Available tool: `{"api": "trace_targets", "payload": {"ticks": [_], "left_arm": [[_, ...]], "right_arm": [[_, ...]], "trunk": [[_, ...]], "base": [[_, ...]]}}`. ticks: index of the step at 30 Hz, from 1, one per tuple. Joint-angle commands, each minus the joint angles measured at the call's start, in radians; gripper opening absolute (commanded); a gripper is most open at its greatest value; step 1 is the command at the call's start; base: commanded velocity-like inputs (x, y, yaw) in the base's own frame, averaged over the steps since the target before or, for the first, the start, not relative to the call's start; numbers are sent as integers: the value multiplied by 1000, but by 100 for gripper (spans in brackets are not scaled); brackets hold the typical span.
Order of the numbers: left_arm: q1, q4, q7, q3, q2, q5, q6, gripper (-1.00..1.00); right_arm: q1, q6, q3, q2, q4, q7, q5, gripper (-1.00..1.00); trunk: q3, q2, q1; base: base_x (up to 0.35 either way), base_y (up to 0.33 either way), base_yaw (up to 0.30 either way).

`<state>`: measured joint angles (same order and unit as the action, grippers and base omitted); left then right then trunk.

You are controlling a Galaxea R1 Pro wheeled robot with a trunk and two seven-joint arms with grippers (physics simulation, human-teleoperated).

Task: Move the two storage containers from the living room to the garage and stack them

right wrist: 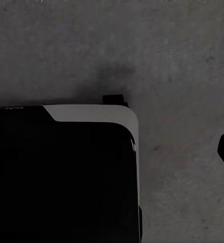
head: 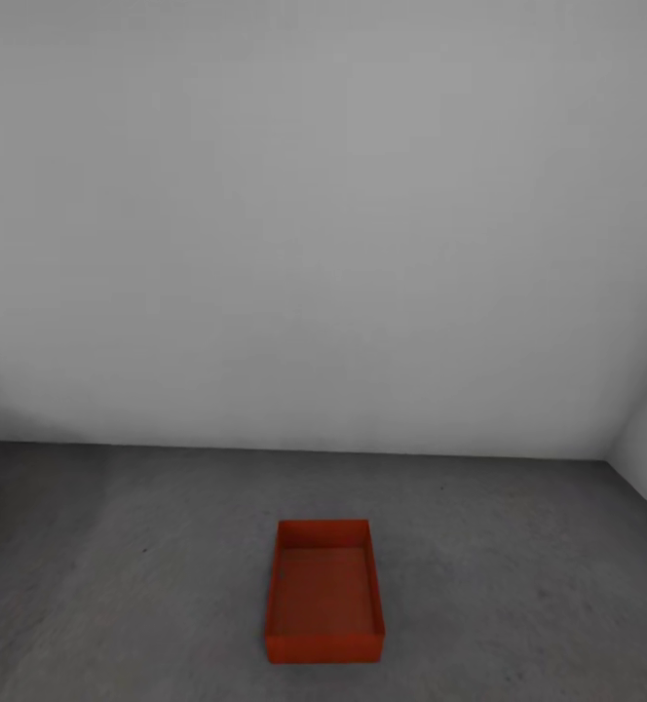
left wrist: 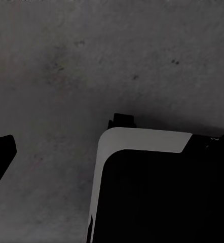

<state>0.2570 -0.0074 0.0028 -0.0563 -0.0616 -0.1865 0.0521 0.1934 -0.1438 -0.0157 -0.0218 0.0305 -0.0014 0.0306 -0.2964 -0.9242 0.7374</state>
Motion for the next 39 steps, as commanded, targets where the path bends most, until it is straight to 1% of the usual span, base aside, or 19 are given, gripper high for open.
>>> {"api": "trace_targets", "payload": {"ticks": [1,9,12,16,31,32,39], "left_arm": [[1,1,0,-6,0,-9,3,100],[-1,7,-5,-5,4,-17,-1,100],[-22,7,-7,-5,11,-19,1,100],[-34,7,-7,-5,14,-20,2,100],[-38,8,-7,-5,19,-20,2,100],[-38,7,-6,-5,26,-19,2,100],[-38,7,1,-5,42,-20,-1,100]], "right_arm": [[1,-6,-1,0,3,0,3,100],[1,-7,-1,0,3,0,3,100],[1,-7,-1,0,3,0,3,100],[1,-7,-1,-1,3,0,3,100],[1,-7,-1,-1,3,0,3,100],[1,-7,-1,-1,3,0,3,100],[1,-6,-1,-1,3,0,3,100]], "trunk": [[0,-1,0],[13,-1,0],[18,-1,0],[25,-1,0],[49,-1,0],[51,-1,0],[62,-1,0]], "base": [[0,0,0],[0,0,0],[0,0,0],[0,0,0],[0,0,0],[0,0,0],[0,0,0]]}}
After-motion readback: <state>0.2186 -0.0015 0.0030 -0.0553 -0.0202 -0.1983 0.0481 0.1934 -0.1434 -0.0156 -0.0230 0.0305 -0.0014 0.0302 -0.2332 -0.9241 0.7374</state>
